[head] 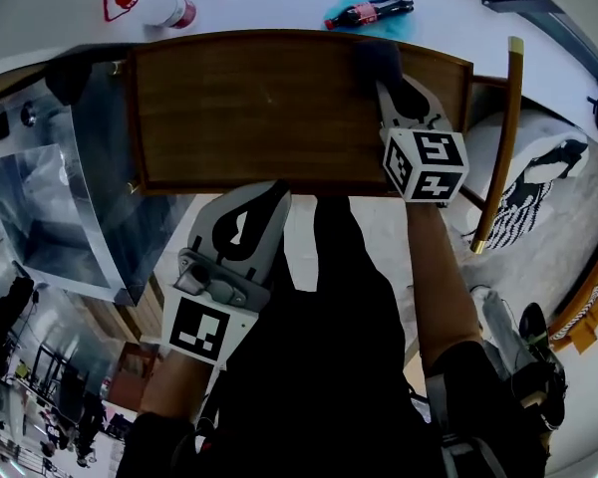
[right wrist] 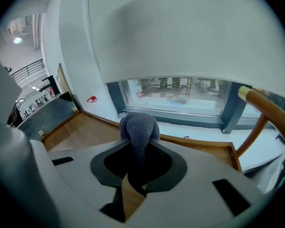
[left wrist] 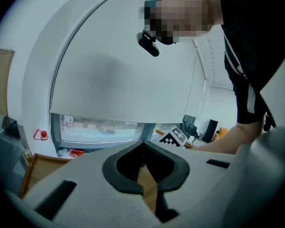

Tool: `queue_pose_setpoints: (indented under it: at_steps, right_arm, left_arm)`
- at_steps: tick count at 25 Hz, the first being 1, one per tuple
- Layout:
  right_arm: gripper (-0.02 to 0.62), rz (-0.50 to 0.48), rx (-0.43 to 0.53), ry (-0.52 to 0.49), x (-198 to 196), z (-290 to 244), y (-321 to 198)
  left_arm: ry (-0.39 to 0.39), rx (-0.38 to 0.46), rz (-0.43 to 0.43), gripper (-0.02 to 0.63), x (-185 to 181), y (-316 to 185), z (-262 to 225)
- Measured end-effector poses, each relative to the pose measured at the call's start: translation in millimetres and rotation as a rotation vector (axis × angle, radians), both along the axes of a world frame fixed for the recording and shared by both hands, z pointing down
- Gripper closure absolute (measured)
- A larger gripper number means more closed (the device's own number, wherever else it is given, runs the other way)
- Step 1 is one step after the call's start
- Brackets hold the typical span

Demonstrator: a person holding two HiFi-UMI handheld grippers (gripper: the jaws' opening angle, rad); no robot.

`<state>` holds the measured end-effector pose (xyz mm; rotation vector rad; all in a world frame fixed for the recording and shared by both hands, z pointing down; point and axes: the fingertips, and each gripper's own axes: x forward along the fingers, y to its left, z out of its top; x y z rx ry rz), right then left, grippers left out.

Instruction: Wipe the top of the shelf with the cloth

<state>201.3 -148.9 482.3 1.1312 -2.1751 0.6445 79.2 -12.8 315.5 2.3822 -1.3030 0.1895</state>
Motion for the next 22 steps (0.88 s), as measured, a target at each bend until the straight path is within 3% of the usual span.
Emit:
queue_pose_setpoints:
  at_steps: [13, 22]
  right_arm:
    - [0.528, -0.311, -0.009, -0.148, -222.1, -28.4, 75.6]
    - [0.528, -0.416, -0.056, -0.181, -317.2, -16.0, 119.1]
  left_arm:
    - [-0.019, -0.005, -0.157, 0.586, -129.8, 51.3, -4.2]
    - [-0.008, -0.020, -0.239, 0.586, -195.8, 82.1, 5.6]
